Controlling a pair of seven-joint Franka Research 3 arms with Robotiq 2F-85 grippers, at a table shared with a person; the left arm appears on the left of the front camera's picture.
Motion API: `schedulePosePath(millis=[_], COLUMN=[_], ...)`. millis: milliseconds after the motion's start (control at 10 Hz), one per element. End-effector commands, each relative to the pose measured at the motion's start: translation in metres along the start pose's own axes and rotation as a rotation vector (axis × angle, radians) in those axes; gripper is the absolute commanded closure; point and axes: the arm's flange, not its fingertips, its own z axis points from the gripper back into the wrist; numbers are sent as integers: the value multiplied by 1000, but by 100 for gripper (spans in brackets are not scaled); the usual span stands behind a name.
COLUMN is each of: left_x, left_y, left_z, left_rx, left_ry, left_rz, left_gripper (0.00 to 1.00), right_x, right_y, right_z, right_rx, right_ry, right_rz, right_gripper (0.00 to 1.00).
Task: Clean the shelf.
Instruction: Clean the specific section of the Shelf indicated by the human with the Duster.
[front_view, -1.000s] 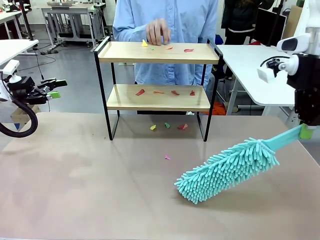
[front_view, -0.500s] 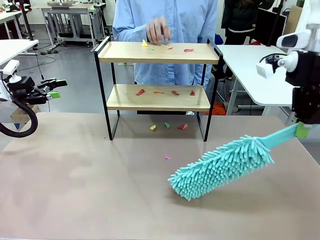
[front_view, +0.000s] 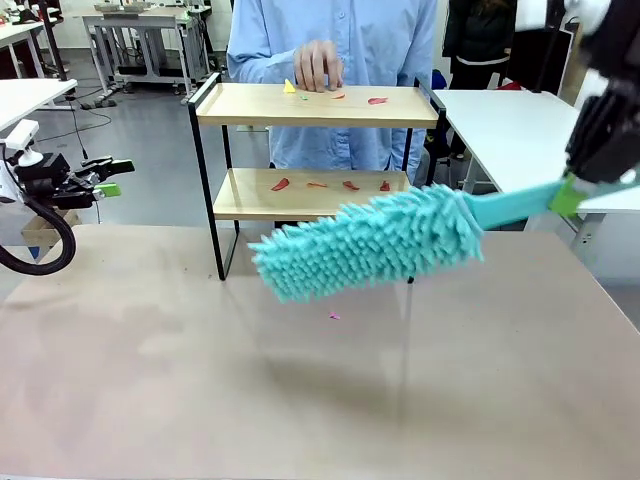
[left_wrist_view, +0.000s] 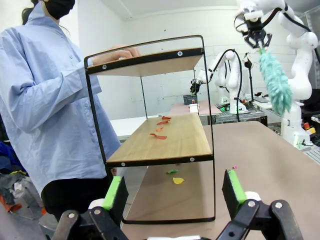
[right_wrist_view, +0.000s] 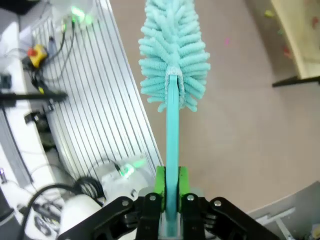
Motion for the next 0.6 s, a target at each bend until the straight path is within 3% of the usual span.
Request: schedulePosePath(millis=[0,200,400,500], left_x=[2,2,2,2], left_y=[-1,-1,-1,-1], left_z=[-1,-1,-1,-1], left_rx=[-9,-9,-9,-9], left_ry=[12,12,12,12], left_rz=[-17,-17,-17,-17], left_gripper=[0,0,0,0], right_x=[28,63,88,92], right_y=[24,51,56,55], right_z=[11,27,27,29], right_rx=[-33,-65,-99,-8], right_ry=[-111,-255,-321,-340], right_rz=[-75,-256,-419,-419], right_gripper=[87,87,87,87])
